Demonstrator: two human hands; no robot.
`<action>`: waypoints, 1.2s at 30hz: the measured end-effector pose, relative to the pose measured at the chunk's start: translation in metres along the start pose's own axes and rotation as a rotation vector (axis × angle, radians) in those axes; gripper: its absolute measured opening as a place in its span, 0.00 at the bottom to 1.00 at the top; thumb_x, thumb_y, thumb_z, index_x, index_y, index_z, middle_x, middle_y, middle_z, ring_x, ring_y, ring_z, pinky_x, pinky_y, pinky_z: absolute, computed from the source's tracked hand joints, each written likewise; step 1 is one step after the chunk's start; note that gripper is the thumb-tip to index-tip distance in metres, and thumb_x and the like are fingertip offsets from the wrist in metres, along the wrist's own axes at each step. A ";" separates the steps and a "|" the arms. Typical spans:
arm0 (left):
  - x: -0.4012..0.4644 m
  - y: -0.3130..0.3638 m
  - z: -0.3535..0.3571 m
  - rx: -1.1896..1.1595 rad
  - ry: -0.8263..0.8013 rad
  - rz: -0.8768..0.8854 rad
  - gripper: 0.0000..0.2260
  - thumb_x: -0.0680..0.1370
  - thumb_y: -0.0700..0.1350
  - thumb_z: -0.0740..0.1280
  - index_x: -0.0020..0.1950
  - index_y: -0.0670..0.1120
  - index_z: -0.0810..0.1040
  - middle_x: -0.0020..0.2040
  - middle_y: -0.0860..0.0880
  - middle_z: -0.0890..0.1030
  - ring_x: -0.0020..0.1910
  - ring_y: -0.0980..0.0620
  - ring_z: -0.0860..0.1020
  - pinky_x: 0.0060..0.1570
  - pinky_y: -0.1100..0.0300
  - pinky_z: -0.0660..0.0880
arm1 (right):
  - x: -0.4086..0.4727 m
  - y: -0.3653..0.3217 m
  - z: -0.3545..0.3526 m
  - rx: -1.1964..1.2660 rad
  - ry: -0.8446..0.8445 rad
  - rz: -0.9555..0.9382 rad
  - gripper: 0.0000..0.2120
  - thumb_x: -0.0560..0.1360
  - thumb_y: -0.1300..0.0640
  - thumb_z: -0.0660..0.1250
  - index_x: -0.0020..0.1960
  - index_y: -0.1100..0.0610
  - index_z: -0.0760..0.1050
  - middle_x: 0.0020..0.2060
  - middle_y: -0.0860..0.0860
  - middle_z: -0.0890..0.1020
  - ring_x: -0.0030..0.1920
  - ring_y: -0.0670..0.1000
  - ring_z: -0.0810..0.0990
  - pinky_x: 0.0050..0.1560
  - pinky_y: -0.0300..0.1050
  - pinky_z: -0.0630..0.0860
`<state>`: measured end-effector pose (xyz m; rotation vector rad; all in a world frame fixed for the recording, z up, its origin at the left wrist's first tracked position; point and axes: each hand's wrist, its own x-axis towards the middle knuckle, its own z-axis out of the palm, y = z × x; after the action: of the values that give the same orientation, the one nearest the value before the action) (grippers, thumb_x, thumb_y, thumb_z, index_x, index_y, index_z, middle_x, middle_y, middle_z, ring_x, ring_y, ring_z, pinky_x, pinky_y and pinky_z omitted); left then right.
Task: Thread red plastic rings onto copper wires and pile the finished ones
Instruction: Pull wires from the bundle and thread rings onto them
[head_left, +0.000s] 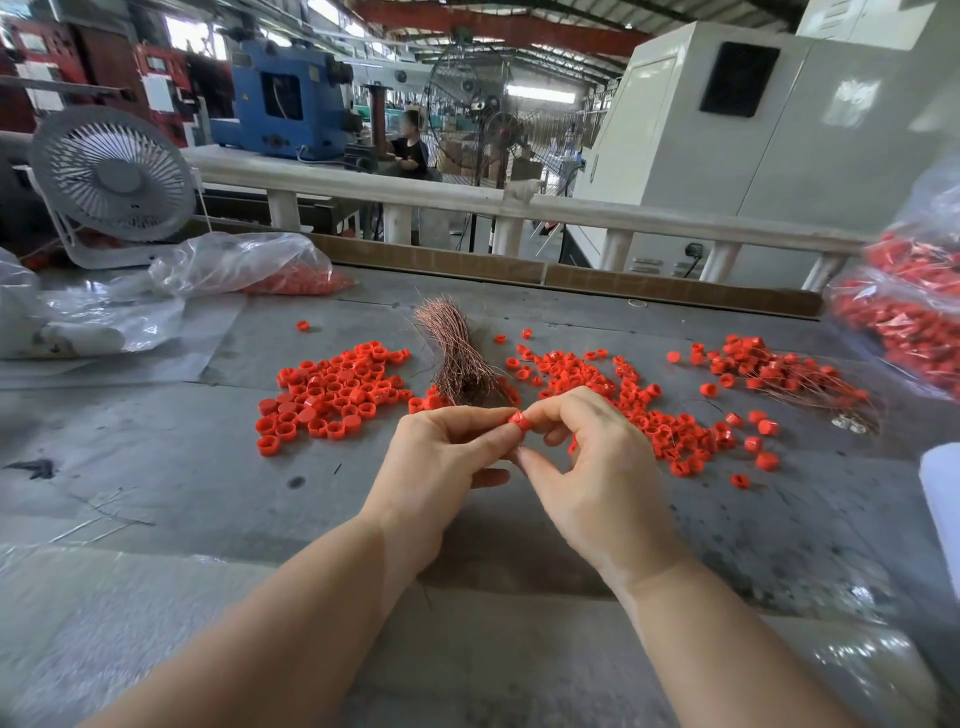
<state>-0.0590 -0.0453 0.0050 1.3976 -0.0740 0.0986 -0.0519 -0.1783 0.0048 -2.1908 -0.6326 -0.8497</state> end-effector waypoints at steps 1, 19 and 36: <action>0.000 0.000 -0.001 -0.003 -0.009 -0.015 0.06 0.74 0.37 0.69 0.48 0.43 0.83 0.41 0.45 0.85 0.37 0.58 0.81 0.34 0.66 0.76 | 0.000 0.000 0.000 -0.026 0.012 -0.016 0.07 0.66 0.63 0.74 0.41 0.58 0.78 0.37 0.48 0.77 0.39 0.47 0.74 0.41 0.40 0.72; 0.000 0.008 -0.001 -0.137 -0.067 -0.155 0.10 0.77 0.38 0.62 0.49 0.42 0.83 0.39 0.47 0.82 0.36 0.55 0.79 0.29 0.65 0.73 | 0.001 0.005 0.001 -0.071 0.108 -0.064 0.03 0.70 0.63 0.73 0.41 0.60 0.79 0.36 0.50 0.79 0.36 0.44 0.73 0.39 0.29 0.67; -0.004 0.013 -0.001 -0.176 -0.103 -0.056 0.15 0.75 0.32 0.62 0.45 0.47 0.85 0.35 0.50 0.82 0.32 0.59 0.77 0.27 0.67 0.71 | 0.003 0.006 0.001 0.185 0.166 -0.020 0.04 0.70 0.57 0.70 0.42 0.56 0.78 0.38 0.47 0.80 0.38 0.45 0.78 0.38 0.32 0.72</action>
<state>-0.0648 -0.0425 0.0172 1.2274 -0.1258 -0.0258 -0.0453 -0.1806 0.0039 -1.9297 -0.6261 -0.9342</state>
